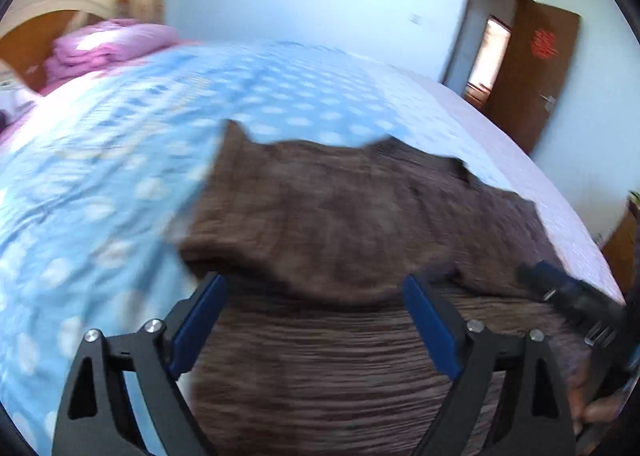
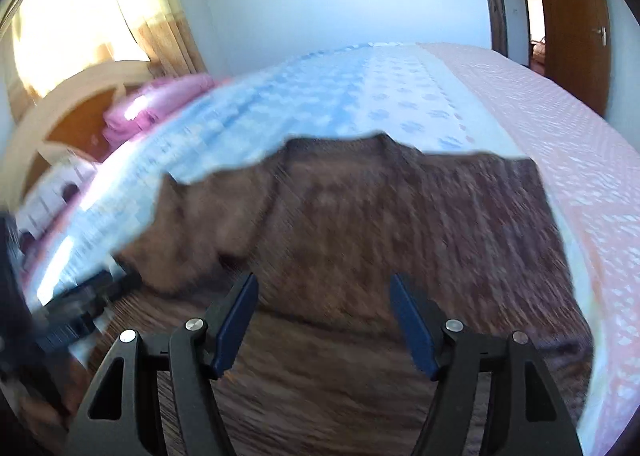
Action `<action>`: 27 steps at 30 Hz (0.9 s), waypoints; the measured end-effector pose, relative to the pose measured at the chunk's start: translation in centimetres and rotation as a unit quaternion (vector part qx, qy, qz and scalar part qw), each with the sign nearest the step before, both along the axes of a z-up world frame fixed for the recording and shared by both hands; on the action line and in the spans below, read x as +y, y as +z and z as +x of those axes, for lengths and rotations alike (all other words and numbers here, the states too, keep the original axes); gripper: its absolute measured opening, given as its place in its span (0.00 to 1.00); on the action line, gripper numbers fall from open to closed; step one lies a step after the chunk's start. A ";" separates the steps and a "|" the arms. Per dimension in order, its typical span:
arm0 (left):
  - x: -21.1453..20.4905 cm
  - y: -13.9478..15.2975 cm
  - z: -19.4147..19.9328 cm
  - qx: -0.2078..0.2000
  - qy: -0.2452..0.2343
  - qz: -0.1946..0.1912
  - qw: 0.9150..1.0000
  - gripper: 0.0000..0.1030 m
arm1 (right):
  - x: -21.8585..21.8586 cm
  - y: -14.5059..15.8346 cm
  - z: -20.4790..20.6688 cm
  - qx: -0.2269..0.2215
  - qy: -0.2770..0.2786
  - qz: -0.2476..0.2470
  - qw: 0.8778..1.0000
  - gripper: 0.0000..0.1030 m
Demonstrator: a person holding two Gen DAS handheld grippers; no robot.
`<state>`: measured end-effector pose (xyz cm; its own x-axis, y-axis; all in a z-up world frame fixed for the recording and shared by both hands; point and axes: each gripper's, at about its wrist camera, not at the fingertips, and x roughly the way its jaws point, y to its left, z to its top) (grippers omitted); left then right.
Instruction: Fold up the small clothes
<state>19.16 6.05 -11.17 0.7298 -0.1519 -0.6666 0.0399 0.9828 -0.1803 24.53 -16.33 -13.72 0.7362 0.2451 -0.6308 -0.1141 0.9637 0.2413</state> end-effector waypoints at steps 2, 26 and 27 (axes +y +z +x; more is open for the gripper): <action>1.5 -0.8 -0.5 -0.011 0.044 0.010 0.999 0.90 | 1.5 0.2 2.7 0.008 0.018 0.012 1.000 0.67; 5.4 -3.7 0.6 0.016 0.129 -0.062 0.990 0.92 | 7.1 1.7 7.4 -0.021 0.020 -0.165 0.986 0.08; 5.4 -3.8 0.7 0.016 0.131 -0.060 0.989 0.92 | 6.6 0.9 8.0 -0.007 0.016 -0.170 0.985 0.08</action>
<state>19.88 11.45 -14.94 0.7329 -0.0410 -0.6791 -0.2203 0.9301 -0.2938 32.53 -9.76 -12.78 0.7411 0.0443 -0.6699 -0.1460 0.9846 -0.0963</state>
